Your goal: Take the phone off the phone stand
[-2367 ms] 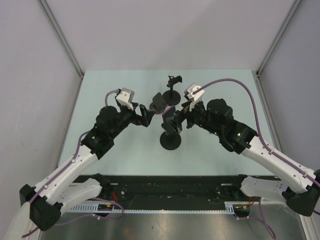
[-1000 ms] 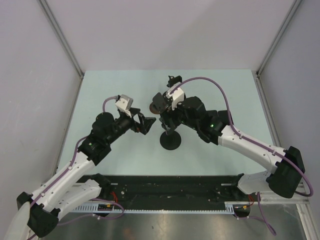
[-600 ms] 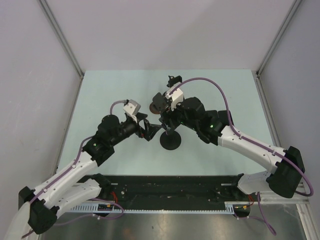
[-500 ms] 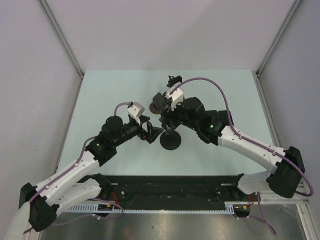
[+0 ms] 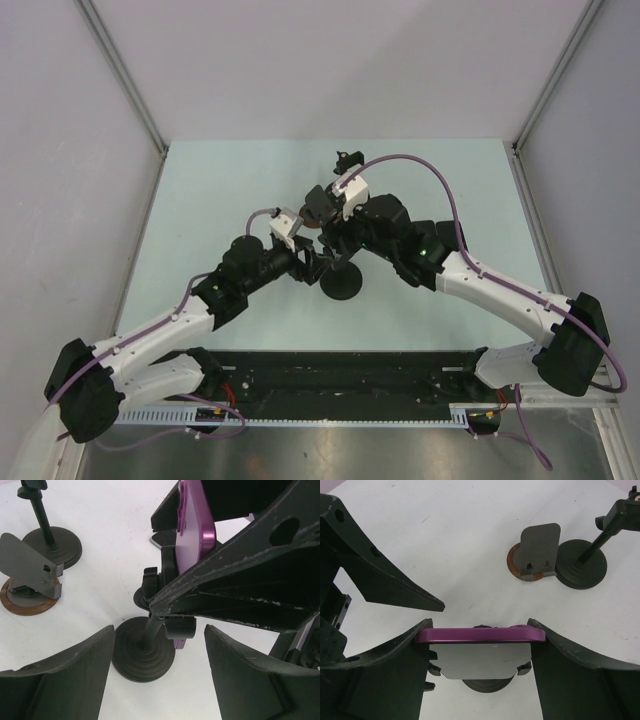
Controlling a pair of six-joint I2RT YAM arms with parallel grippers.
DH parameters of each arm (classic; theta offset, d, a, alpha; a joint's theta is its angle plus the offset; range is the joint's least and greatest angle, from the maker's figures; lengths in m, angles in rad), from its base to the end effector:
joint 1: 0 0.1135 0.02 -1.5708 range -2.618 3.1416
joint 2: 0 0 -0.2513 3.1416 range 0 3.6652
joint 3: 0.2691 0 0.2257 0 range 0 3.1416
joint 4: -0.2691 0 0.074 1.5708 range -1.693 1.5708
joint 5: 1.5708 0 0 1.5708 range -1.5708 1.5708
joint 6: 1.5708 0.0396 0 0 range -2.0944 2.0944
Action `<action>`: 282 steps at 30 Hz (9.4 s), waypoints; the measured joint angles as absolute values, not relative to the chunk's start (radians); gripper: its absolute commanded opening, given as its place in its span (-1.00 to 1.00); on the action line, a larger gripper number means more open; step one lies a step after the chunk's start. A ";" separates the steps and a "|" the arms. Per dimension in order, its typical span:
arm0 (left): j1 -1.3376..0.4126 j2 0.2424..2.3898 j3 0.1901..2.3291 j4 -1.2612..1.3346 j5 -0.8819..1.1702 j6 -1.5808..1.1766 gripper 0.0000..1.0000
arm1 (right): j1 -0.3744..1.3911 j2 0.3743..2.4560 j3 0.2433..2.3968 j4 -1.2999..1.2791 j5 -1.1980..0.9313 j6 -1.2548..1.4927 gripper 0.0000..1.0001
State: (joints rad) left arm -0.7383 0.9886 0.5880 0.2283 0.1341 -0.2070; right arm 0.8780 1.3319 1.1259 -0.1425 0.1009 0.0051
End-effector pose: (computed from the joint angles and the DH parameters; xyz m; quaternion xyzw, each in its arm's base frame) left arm 0.1570 -0.1501 0.2744 0.2421 0.7255 -0.3380 0.5484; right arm 0.1898 0.2224 0.3332 -0.3195 0.7535 0.2076 0.5358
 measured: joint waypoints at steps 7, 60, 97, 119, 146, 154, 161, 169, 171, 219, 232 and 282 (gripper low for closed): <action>-0.746 1.028 0.587 0.283 0.137 -0.238 -0.35 | 0.878 1.332 1.126 -0.142 0.103 0.009 -1.00; -0.602 0.931 0.503 0.326 0.388 -0.294 0.78 | 0.694 1.288 1.116 -0.098 -0.593 0.111 -1.00; -0.582 0.550 0.501 0.036 -0.205 -0.018 1.00 | 0.290 1.534 1.208 -0.546 -0.126 0.162 -1.00; -0.579 0.560 0.500 0.034 -0.208 0.056 1.00 | 0.430 2.099 1.580 -0.698 0.169 0.125 -0.30; -0.579 0.575 0.498 0.034 -0.207 0.072 1.00 | 0.442 2.047 1.477 -0.556 0.276 0.183 0.78; -0.579 0.575 0.498 0.034 -0.207 0.072 1.00 | 0.471 2.030 1.446 -0.537 0.367 0.162 0.77; -0.579 0.569 0.497 0.034 -0.207 0.072 1.00 | 0.466 2.006 1.407 -0.515 0.415 0.101 0.75; -0.579 0.567 0.497 0.034 -0.206 0.072 1.00 | 0.466 1.964 1.366 -0.511 0.384 0.037 0.74; -0.579 0.567 0.497 0.034 -0.206 0.072 0.99 | 0.471 1.944 1.358 -0.519 0.372 0.027 0.75; -0.579 0.579 0.497 0.034 -0.197 0.069 1.00 | 0.711 1.467 1.317 -0.503 -0.251 -0.112 -1.00; -0.579 0.470 0.533 -0.017 -0.232 0.044 1.00 | 0.757 1.720 1.554 -0.434 -0.208 -0.106 -1.00; -0.575 0.497 0.764 -0.140 -0.447 -0.049 1.00 | 0.493 1.627 1.687 -0.347 -0.112 -0.065 0.86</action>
